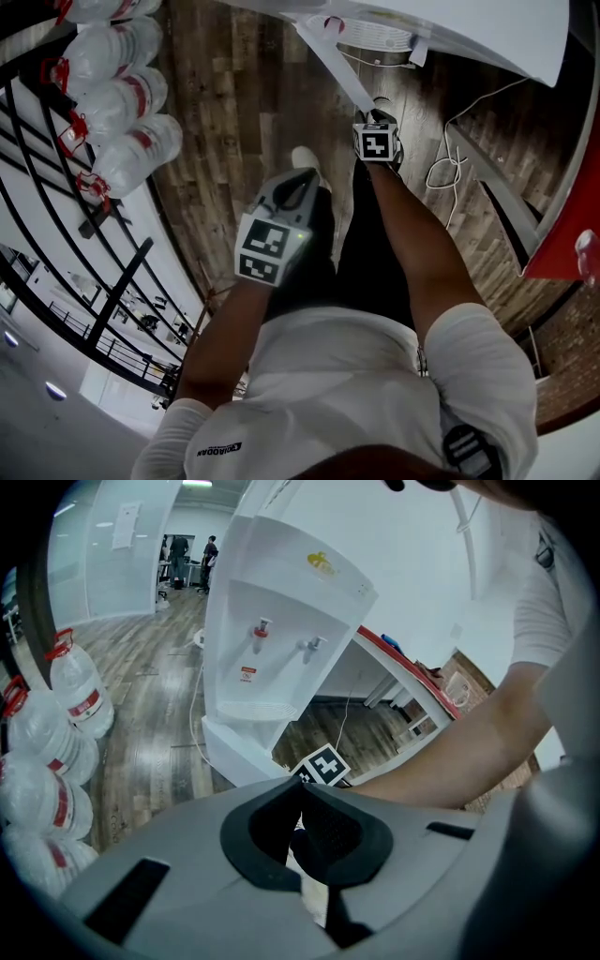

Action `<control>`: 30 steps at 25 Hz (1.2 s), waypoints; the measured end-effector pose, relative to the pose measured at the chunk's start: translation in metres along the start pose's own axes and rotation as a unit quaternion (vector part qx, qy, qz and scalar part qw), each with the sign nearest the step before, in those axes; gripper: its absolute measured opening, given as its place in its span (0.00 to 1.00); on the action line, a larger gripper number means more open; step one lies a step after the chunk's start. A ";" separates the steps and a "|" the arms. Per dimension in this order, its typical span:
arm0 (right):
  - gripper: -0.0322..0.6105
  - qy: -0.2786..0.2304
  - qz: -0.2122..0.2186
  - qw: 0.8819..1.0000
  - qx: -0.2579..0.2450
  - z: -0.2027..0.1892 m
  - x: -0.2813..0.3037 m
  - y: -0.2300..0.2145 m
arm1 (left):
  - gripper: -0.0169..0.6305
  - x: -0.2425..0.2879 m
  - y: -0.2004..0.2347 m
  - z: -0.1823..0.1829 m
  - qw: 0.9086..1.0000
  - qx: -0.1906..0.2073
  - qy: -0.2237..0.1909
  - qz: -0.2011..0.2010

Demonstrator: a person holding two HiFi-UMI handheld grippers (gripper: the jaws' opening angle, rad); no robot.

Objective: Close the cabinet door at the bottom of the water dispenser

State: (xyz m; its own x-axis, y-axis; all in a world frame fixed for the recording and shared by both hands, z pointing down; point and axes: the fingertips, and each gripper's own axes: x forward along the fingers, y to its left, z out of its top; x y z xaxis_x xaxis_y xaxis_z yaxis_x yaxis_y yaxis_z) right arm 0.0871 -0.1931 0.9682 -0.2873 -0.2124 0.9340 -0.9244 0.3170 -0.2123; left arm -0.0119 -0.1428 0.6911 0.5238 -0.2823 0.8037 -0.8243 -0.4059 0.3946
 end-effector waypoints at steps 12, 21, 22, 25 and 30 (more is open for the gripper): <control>0.23 -0.015 -0.038 0.999 -0.026 0.040 -0.007 -0.067 | 0.02 0.015 0.003 0.021 1.000 -0.002 -0.005 0.000; 0.23 -0.030 -0.060 0.997 -0.049 0.074 -0.007 -0.105 | 0.02 0.023 0.000 0.027 1.000 -0.003 -0.002 -0.004; 0.23 -0.031 -0.063 0.996 -0.050 0.077 -0.007 -0.108 | 0.02 0.024 0.000 0.028 1.000 -0.003 -0.003 -0.004; 0.23 -0.036 -0.067 0.996 -0.056 0.088 -0.005 -0.114 | 0.02 0.023 0.005 0.029 1.000 -0.004 -0.003 0.000; 0.23 -0.043 -0.077 0.994 -0.066 0.105 -0.005 -0.129 | 0.02 0.021 0.013 0.031 1.000 -0.013 -0.004 0.011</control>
State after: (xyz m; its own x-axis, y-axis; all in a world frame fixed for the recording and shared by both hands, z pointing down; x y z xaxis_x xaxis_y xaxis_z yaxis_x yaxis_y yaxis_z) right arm 0.1817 -0.3299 0.9613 -0.1711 -0.3437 0.9234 -0.9197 0.3918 -0.0245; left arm -0.0046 -0.1813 0.6993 0.5077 -0.2977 0.8085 -0.8404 -0.3778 0.3886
